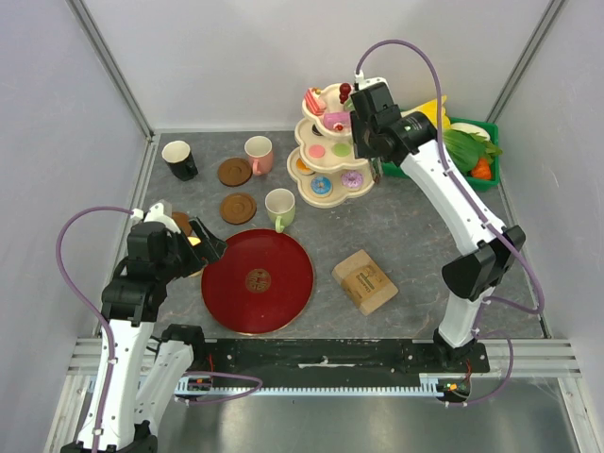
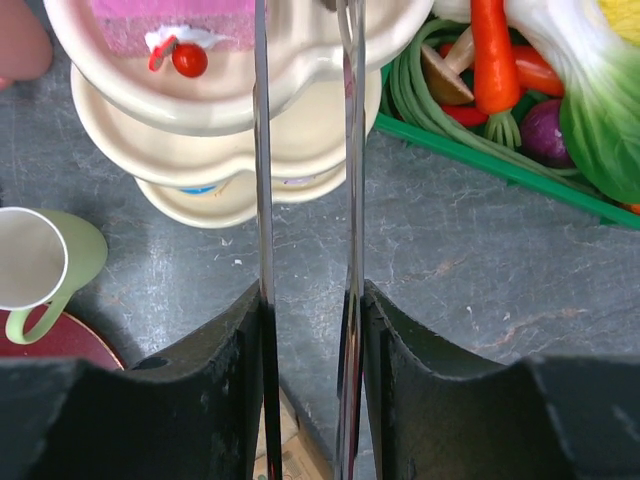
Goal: Serve the afternoon tea
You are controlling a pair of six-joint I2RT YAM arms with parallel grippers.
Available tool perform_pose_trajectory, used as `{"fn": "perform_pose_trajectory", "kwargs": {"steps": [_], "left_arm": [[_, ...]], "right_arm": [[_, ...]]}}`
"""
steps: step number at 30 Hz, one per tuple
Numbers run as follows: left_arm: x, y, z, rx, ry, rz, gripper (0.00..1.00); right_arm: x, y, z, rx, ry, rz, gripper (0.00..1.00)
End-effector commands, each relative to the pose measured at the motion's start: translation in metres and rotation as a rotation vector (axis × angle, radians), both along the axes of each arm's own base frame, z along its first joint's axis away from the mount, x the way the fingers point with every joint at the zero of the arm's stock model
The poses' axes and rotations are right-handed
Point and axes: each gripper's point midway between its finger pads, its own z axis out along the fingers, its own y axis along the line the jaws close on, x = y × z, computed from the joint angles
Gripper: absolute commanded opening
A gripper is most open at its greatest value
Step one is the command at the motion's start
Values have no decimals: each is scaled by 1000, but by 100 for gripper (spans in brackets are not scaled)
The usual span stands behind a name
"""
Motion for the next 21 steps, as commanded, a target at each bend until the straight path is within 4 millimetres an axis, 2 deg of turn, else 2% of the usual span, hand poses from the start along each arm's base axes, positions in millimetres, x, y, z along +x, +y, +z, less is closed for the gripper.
{"fn": "perform_pose_trajectory", "kwargs": {"steps": [1,3,8,13,15,18,21], "left_arm": [[4,0,14,9,-50,-8,99],[4,-1,13,5,-46,-8,99],[6,-3,11,-8,-36,-12,99],[6,-5,12,-24,-35,-16,99],[6,-7,11,-32,-35,-17,99],[7,-10,8,-45,-28,-32,99],[8,-13,3,-53,-10,-44,99]], "right_arm": [[-16,-16,71,78,-169,-20,46],[-27,-22,83,93,-196,-20,47],[-52,-23,95,162,-223,36,46],[-76,-37,89,181,-226,22,47],[-87,-53,74,171,-224,-47,48],[-109,-83,39,159,-211,-186,49],[-131,-102,-8,164,-161,-271,50]]}}
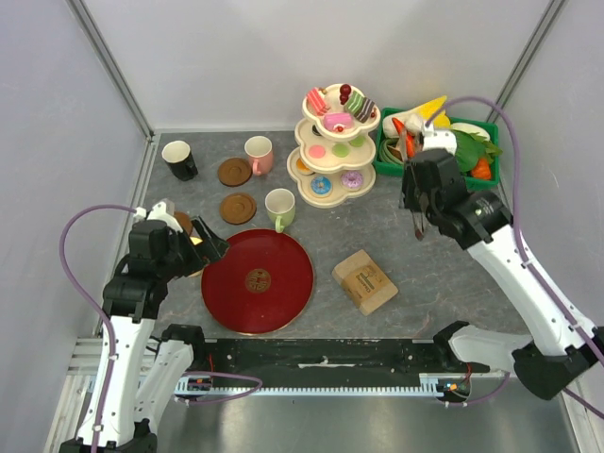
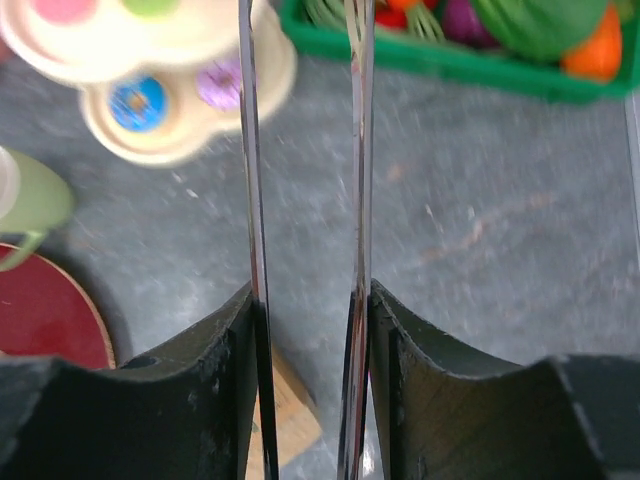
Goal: Serve the afternoon tea
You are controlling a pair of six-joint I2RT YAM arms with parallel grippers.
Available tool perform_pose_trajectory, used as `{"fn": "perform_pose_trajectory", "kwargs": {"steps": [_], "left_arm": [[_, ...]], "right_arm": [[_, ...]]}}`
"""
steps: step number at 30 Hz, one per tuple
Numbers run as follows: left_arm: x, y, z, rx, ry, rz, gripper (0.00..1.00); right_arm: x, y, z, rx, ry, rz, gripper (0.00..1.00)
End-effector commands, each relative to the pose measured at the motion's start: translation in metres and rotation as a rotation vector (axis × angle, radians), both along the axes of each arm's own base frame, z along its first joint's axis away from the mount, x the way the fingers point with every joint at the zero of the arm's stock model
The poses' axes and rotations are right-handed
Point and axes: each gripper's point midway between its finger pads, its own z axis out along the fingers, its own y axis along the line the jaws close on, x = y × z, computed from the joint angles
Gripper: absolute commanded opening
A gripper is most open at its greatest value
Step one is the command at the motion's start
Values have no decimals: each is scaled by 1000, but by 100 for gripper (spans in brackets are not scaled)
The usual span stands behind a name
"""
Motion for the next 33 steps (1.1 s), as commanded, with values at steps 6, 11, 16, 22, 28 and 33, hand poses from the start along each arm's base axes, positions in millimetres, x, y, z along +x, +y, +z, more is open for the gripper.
{"fn": "perform_pose_trajectory", "kwargs": {"steps": [6,11,16,22,28,33], "left_arm": [[11,-17,-3,-74,3,-56,99],[12,-22,-9,-98,25,-64,99],[12,-23,-15,-106,46,-68,99],[12,-26,-18,-116,64,-79,99],[13,-29,-22,-136,97,-76,99],[21,-29,-21,-135,101,-68,99]], "right_arm": [[-38,-60,-124,18,133,-307,50],[-43,-69,-186,21,230,-370,52],[-43,-65,-239,81,314,-380,54],[-51,-76,-273,39,397,-430,73],[-52,-72,-271,60,409,-408,98],[-46,-75,-238,67,331,-400,98]]}}
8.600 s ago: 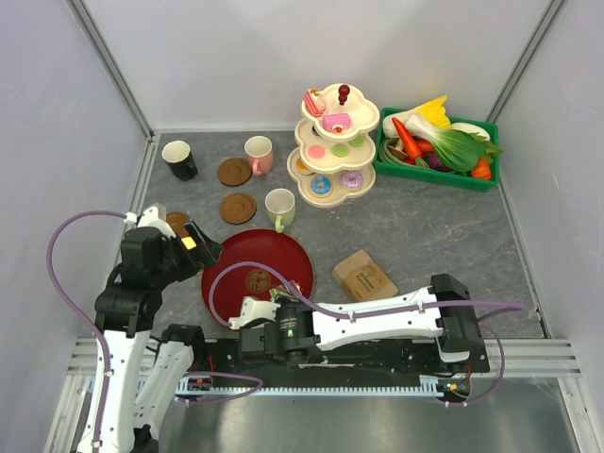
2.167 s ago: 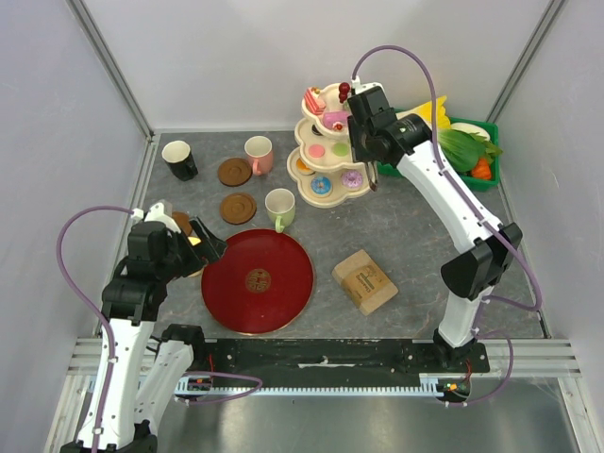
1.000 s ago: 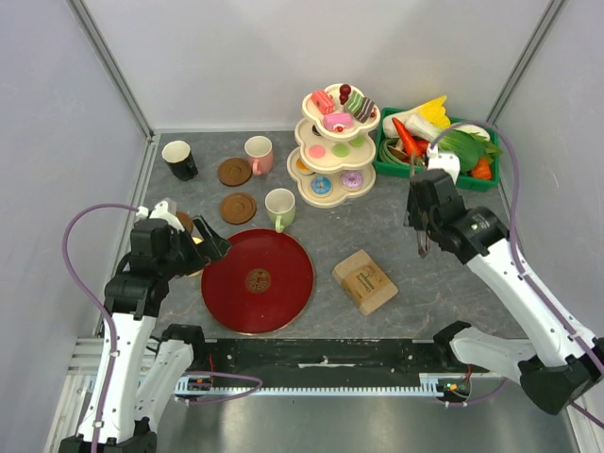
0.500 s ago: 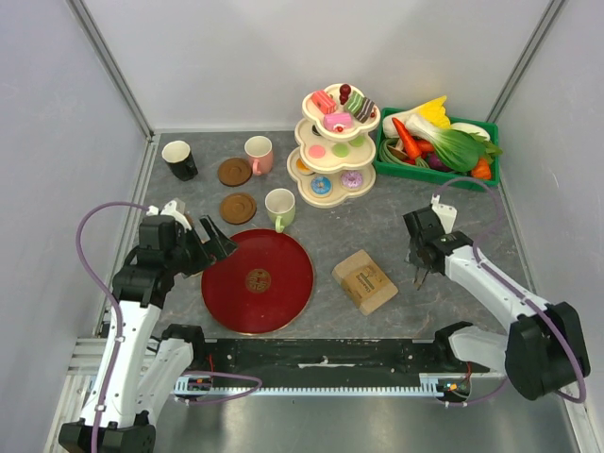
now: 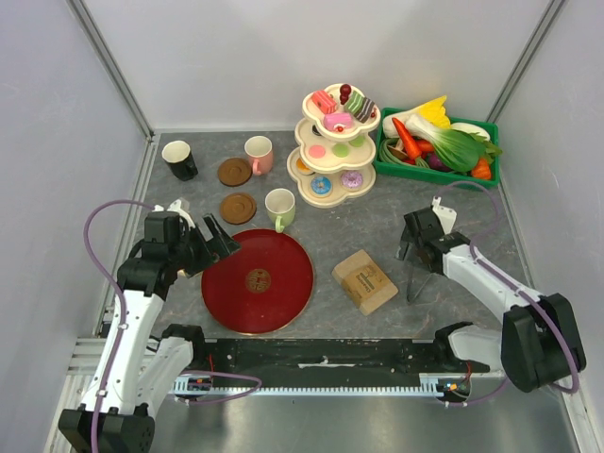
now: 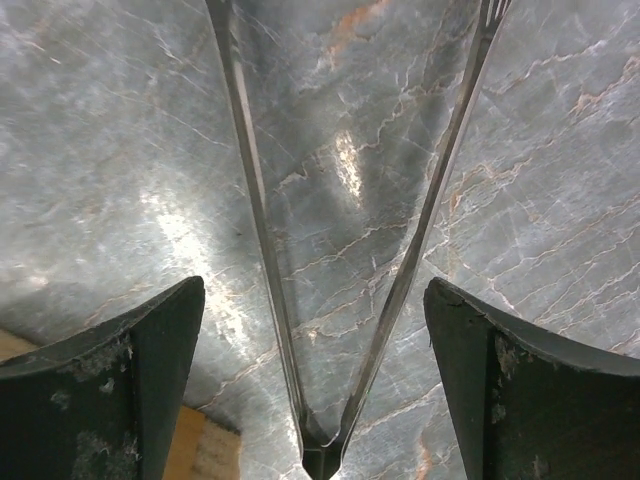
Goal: Serve the afternoon tea
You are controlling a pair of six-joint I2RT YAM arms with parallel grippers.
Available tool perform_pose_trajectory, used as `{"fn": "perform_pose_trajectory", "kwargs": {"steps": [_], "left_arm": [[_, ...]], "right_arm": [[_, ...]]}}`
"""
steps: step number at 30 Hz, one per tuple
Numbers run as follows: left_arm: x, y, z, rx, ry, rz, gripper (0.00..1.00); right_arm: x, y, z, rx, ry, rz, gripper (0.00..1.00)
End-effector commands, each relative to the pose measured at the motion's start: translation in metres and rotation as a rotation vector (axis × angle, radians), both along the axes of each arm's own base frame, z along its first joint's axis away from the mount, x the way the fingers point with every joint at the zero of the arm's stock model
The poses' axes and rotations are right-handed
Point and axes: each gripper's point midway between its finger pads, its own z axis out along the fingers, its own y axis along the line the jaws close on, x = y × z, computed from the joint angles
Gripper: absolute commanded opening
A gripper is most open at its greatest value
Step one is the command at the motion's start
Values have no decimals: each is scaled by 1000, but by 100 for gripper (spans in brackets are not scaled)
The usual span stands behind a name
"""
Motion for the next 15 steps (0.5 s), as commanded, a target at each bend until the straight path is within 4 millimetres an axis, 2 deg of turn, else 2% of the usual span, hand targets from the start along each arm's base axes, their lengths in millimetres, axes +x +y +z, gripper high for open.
{"fn": "perform_pose_trajectory", "kwargs": {"steps": [1,5,8,12,15], "left_arm": [[13,-8,12,-44,-39,-6,99],[24,-17,12,-82,-39,-22,99],[36,-30,10,-104,-33,-43,99],[56,-57,7,-49,-27,-112,99],[67,-76,1,-7,-17,-168,99]], "right_arm": [[19,0,45,14,-138,-1,98],[19,-3,79,28,-245,3,98],[22,8,102,80,-340,86,98],[17,17,115,114,-410,180,98],[13,16,123,129,-469,188,98]]}}
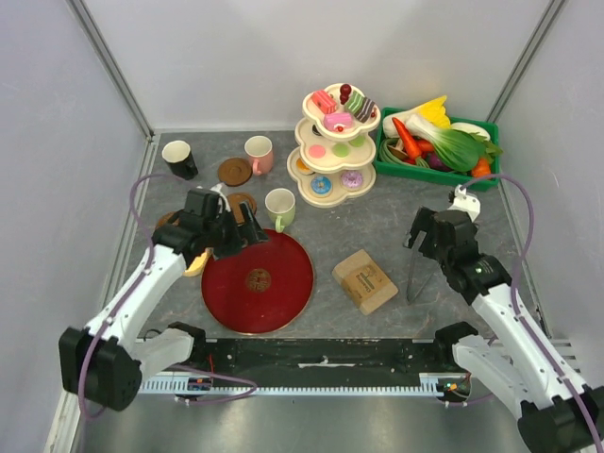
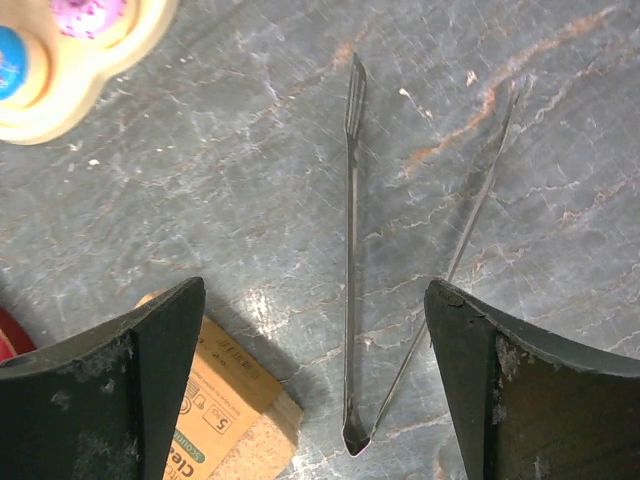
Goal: Serve the afternoon tea
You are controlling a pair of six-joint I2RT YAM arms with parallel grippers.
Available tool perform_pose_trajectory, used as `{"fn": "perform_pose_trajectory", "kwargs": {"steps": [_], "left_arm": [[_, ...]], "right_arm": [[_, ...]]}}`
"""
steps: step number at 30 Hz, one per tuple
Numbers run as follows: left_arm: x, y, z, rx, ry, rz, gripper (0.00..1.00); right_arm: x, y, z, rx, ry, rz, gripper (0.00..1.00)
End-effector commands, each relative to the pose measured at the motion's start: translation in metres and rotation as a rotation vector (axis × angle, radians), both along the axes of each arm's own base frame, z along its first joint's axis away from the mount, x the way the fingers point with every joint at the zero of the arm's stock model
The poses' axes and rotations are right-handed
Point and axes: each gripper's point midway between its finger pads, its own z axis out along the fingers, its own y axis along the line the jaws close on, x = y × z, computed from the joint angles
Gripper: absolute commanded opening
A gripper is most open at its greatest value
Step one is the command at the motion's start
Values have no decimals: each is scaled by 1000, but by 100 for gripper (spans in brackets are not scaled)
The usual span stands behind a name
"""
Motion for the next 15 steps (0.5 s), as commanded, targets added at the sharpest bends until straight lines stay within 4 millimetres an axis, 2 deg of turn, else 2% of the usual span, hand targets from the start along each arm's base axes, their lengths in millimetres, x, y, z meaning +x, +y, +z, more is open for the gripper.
{"fn": "perform_pose_trajectory", "kwargs": {"steps": [1,5,10,15], "left_arm": [[39,-29,22,1,-122,-45,99],[63,-37,8,68,-144,-90,99],[91,-40,-16,168,-142,-138,98],[104,-50,-36,168,-123,-192,97]], "right_arm": [[0,7,15,34,-103,64,98],[-2,25,24,111,-188,150,98],[-4,24,35,117,-246,154,98],[-3,24,33,113,-238,152,98]]}}
